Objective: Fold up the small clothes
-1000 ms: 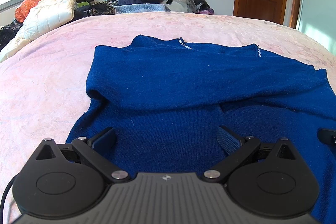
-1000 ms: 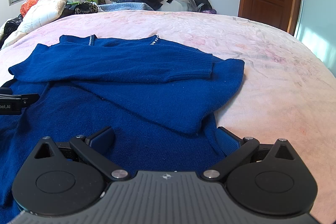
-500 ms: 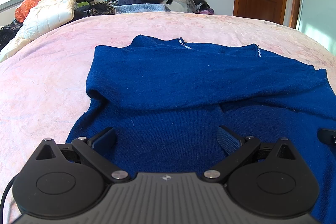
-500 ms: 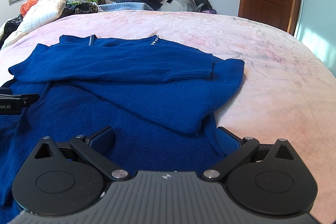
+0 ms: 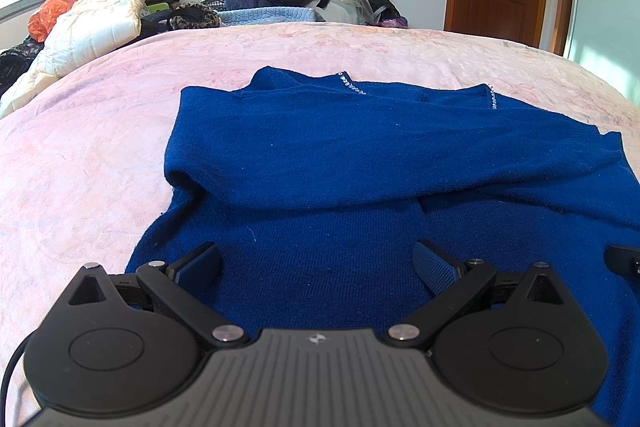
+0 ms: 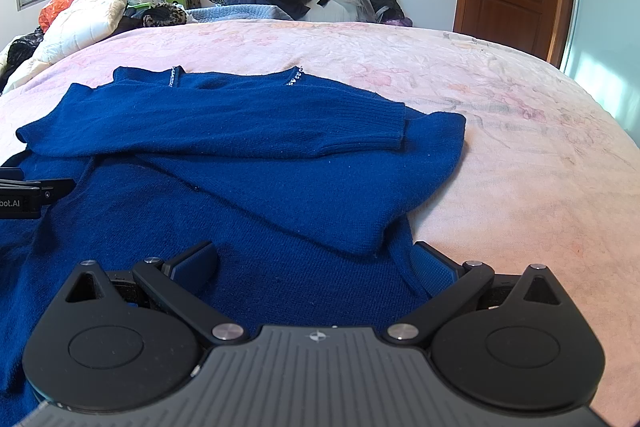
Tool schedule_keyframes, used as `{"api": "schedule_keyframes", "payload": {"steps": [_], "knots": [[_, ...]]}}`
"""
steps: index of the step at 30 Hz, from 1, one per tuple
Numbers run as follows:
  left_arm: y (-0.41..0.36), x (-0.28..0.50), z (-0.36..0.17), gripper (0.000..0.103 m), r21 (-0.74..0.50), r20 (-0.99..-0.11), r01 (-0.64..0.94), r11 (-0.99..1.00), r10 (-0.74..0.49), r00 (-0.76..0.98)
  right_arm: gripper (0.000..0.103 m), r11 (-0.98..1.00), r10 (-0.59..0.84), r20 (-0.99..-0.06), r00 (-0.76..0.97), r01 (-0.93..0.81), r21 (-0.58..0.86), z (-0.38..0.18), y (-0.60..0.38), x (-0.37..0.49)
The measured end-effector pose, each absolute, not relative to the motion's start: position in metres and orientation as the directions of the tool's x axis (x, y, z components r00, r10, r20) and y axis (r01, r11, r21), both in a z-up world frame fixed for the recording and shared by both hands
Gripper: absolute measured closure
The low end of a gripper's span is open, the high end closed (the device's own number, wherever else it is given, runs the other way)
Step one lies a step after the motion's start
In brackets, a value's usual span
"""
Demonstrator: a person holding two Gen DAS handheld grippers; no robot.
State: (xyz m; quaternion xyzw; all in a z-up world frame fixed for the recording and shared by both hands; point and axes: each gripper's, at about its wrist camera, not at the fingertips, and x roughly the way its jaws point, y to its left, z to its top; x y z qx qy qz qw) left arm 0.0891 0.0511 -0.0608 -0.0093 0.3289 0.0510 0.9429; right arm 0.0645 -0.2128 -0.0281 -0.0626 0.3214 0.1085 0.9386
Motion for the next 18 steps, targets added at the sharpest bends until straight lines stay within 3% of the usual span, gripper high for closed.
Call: {"api": "schedule_keyframes", "payload": {"steps": [18], "knots": [[0.054, 0.084, -0.056, 0.000, 0.013, -0.634, -0.118, 0.993, 0.099, 0.767, 0.000, 0.973, 0.171, -0.621, 0.765, -0.231, -0.016, -0.018, -0.222, 0.051]]}}
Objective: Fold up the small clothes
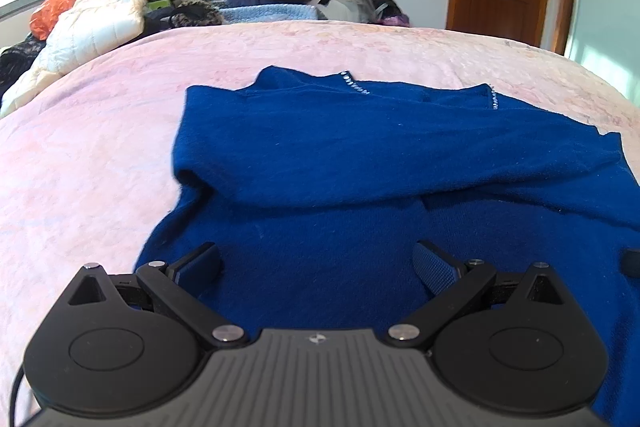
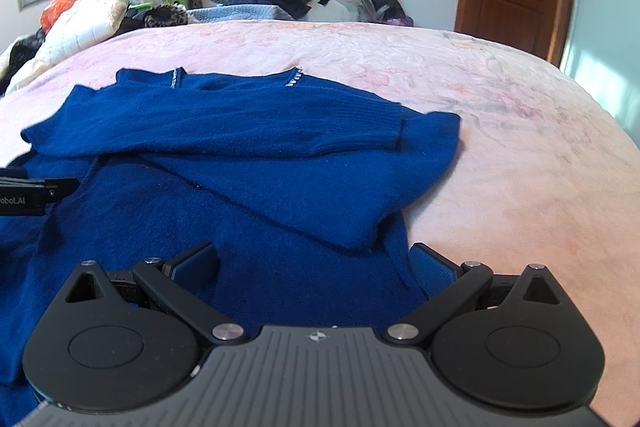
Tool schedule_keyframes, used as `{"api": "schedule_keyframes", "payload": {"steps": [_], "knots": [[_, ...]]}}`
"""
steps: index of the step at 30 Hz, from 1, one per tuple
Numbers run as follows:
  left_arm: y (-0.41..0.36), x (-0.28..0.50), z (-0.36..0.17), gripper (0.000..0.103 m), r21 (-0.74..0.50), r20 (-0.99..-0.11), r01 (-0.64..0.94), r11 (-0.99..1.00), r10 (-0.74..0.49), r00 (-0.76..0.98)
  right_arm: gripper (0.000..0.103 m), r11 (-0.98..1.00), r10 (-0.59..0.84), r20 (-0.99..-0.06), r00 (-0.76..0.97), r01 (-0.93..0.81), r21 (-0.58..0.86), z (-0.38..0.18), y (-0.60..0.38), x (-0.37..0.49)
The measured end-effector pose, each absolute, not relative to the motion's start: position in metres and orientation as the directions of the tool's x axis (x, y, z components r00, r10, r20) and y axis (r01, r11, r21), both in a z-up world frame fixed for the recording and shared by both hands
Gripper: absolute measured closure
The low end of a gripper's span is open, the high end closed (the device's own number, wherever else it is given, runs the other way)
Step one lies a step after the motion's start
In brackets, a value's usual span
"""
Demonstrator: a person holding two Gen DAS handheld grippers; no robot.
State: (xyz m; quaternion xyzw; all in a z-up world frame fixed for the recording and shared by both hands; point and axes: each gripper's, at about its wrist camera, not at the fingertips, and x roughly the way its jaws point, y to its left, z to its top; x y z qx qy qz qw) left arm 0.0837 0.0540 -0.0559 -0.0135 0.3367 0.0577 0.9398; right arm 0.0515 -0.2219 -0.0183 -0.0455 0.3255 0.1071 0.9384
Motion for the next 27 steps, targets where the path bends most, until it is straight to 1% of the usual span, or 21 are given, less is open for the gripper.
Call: {"api": "schedule_keyframes", "payload": {"steps": [2, 5, 7, 9, 11, 14, 16, 21, 24, 27], "knots": [[0.054, 0.078, -0.051, 0.000, 0.013, -0.638, -0.123, 0.992, 0.103, 0.763, 0.001, 0.971, 0.196, -0.605, 0.772, -0.239, 0.010, -0.012, -0.228, 0.038], [0.052, 0.067, -0.044, 0.000, 0.012, -0.639, -0.115, 0.993, 0.096, 0.763, 0.000, 0.966, 0.229, -0.556, 0.799, -0.256, 0.030, 0.002, -0.237, 0.012], [0.052, 0.060, -0.038, 0.000, 0.006, -0.643, -0.113, 0.994, 0.090, 0.760, 0.000, 0.961, 0.254, -0.517, 0.817, -0.276, 0.037, 0.012, -0.243, -0.005], [0.051, 0.054, -0.034, 0.000, -0.002, -0.650, -0.111, 0.994, 0.083, 0.755, 0.000, 0.953, 0.276, -0.502, 0.819, -0.301, 0.034, 0.020, -0.248, -0.019], [0.049, 0.048, -0.030, 0.000, -0.008, -0.656, -0.107, 0.994, 0.076, 0.751, 0.000, 0.946, 0.284, -0.524, 0.803, -0.325, 0.014, 0.028, -0.248, -0.030], [0.048, 0.039, -0.025, 0.000, -0.002, -0.665, -0.105, 0.994, 0.077, 0.743, 0.000, 0.941, 0.258, -0.592, 0.763, -0.337, -0.025, 0.033, -0.246, -0.039], [0.047, 0.033, -0.024, 0.000, 0.005, -0.676, -0.100, 0.995, 0.077, 0.733, 0.000, 0.941, 0.255, -0.609, 0.751, -0.337, -0.021, 0.035, -0.247, -0.047], [0.051, 0.016, -0.019, 0.000, 0.005, -0.686, -0.110, 0.994, 0.083, 0.723, 0.000, 0.944, 0.297, -0.611, 0.734, -0.323, 0.072, 0.039, -0.262, -0.064], [0.060, 0.005, -0.013, 0.000, -0.031, -0.686, -0.118, 0.992, 0.065, 0.724, 0.000, 0.941, 0.326, -0.619, 0.714, -0.305, 0.144, 0.036, -0.274, -0.074], [0.072, -0.007, -0.008, 0.000, -0.081, -0.690, -0.103, 0.991, 0.019, 0.724, 0.003, 0.939, 0.338, -0.628, 0.701, -0.294, 0.177, 0.031, -0.281, -0.085]]}}
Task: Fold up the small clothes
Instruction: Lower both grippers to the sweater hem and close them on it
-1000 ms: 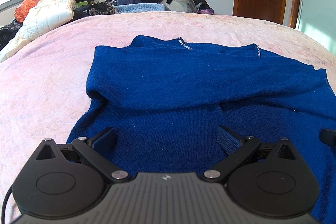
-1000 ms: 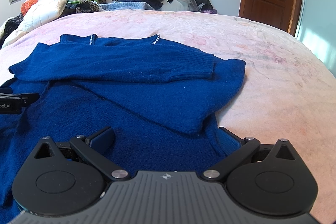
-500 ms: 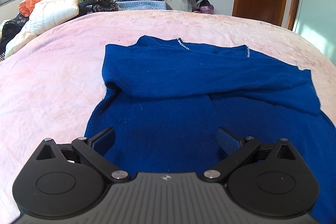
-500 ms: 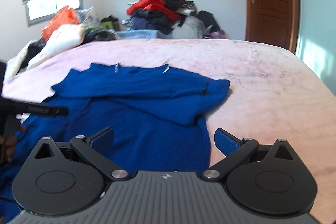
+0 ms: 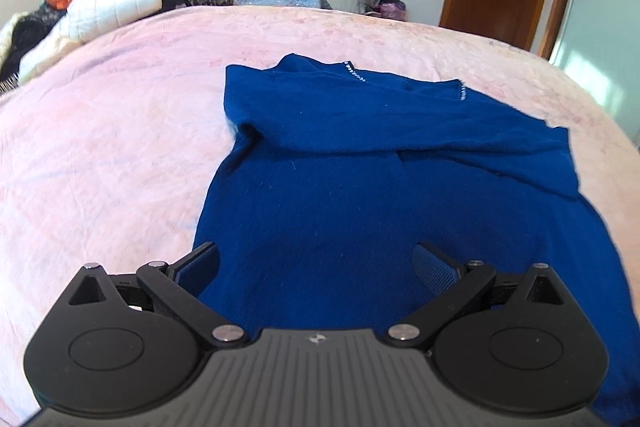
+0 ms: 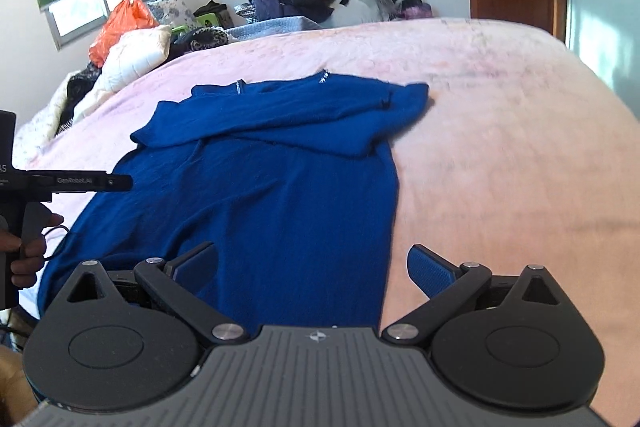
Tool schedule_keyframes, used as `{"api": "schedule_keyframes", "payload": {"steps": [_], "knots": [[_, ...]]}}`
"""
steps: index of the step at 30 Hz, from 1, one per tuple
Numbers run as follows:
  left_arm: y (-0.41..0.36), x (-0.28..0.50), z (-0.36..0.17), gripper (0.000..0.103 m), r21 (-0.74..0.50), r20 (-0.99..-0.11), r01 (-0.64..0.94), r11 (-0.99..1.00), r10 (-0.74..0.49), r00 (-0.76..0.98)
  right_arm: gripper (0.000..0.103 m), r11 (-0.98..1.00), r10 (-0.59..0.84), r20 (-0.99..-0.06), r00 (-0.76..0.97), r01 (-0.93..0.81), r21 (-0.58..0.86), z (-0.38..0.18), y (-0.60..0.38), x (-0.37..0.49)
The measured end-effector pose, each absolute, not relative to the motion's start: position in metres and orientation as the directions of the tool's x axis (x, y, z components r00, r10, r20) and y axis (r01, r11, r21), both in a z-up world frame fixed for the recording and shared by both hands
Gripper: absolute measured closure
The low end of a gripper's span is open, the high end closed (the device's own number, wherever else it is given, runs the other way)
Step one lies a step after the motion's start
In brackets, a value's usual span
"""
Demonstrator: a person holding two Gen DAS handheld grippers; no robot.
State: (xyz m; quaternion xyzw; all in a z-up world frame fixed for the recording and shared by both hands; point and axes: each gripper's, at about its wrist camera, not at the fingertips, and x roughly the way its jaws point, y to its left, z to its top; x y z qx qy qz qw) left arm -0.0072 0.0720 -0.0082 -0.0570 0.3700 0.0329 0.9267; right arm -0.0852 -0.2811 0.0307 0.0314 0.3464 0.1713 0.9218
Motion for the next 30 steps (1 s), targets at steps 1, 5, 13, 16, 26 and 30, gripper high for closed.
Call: {"api": "schedule_keyframes", "payload": {"steps": [1, 5, 13, 16, 26, 30], "knots": [[0.076, -0.013, -0.006, 0.000, -0.089, -0.690, -0.100, 0.991, 0.011, 0.724, 0.005, 0.937, 0.344, -0.633, 0.694, -0.291, 0.191, 0.029, -0.284, -0.089], [0.093, -0.036, 0.001, 0.000, -0.055, -0.694, -0.081, 0.995, 0.021, 0.720, 0.010, 0.925, 0.380, -0.652, 0.656, -0.279, 0.258, 0.023, -0.296, -0.101], [0.127, -0.088, 0.008, 0.000, 0.029, -0.728, -0.041, 0.999, 0.049, 0.684, 0.013, 0.879, 0.476, -0.659, 0.582, -0.286, 0.382, 0.013, -0.316, -0.117], [0.140, -0.104, 0.006, 0.000, -0.044, -0.764, -0.021, 0.999, -0.020, 0.644, 0.013, 0.867, 0.498, -0.664, 0.558, -0.291, 0.405, 0.012, -0.321, -0.123], [0.138, -0.133, -0.023, 0.000, -0.189, -0.828, 0.096, 0.977, -0.211, 0.519, 0.016, 0.779, 0.620, -0.646, 0.446, -0.251, 0.574, 0.002, -0.357, -0.142], [0.131, -0.139, -0.034, 0.000, -0.188, -0.844, 0.131, 0.974, -0.228, 0.486, 0.018, 0.739, 0.671, -0.623, 0.401, -0.292, 0.608, 0.002, -0.356, -0.151]]}}
